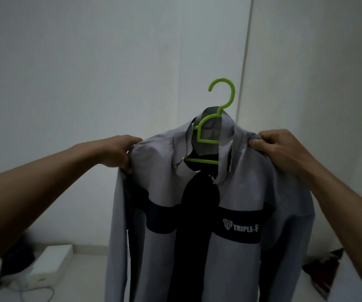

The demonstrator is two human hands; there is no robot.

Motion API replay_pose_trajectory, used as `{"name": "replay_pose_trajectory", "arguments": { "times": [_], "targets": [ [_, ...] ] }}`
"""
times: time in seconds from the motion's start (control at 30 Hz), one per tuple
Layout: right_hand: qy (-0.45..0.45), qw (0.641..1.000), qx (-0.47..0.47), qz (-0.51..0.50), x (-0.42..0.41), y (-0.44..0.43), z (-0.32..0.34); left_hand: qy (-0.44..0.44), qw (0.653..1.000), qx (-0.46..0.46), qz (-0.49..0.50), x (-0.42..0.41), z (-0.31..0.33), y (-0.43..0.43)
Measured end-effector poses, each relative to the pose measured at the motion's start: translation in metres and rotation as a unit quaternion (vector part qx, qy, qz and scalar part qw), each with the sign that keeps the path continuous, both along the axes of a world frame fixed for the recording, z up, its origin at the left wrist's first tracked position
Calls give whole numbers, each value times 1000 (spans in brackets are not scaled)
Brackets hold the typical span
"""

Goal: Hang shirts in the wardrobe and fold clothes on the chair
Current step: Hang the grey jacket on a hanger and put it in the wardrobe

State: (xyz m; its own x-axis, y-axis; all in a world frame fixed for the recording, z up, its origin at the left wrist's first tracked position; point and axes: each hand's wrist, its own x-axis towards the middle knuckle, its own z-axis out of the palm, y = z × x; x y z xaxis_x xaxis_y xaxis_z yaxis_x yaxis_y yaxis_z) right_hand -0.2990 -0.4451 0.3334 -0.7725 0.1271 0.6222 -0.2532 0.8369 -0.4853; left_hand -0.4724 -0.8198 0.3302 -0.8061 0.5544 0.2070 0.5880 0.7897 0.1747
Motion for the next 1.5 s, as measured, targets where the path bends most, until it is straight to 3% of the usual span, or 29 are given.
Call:
{"name": "replay_pose_trajectory", "arguments": {
  "times": [0.23,0.3,0.43,0.5,0.6,0.73,0.93,1.17,1.5],
  "targets": [
    [-15,999,-22,42,10,4,4,78,978,-167,100,18,33,10],
    [-12,999,-25,39,9,5,3,80,983,-139,86,27,40,19],
    [-6,999,-33,25,11,20,-2,-91,995,-46,17,45,37,39],
    [-4,999,-33,21,14,26,-4,-124,991,37,-33,52,37,41],
    [-9,1000,19,12,14,17,0,-74,982,145,-91,60,38,50],
    [8,997,75,4,3,0,8,5,975,189,-117,66,28,71],
    [7,994,111,5,2,-31,-4,52,982,151,-104,67,20,64],
    [-124,991,42,-32,37,-17,-21,111,966,191,-134,59,20,53],
    [-70,976,113,-173,83,-61,-10,25,944,185,-271,47,15,68]
  ]
}}
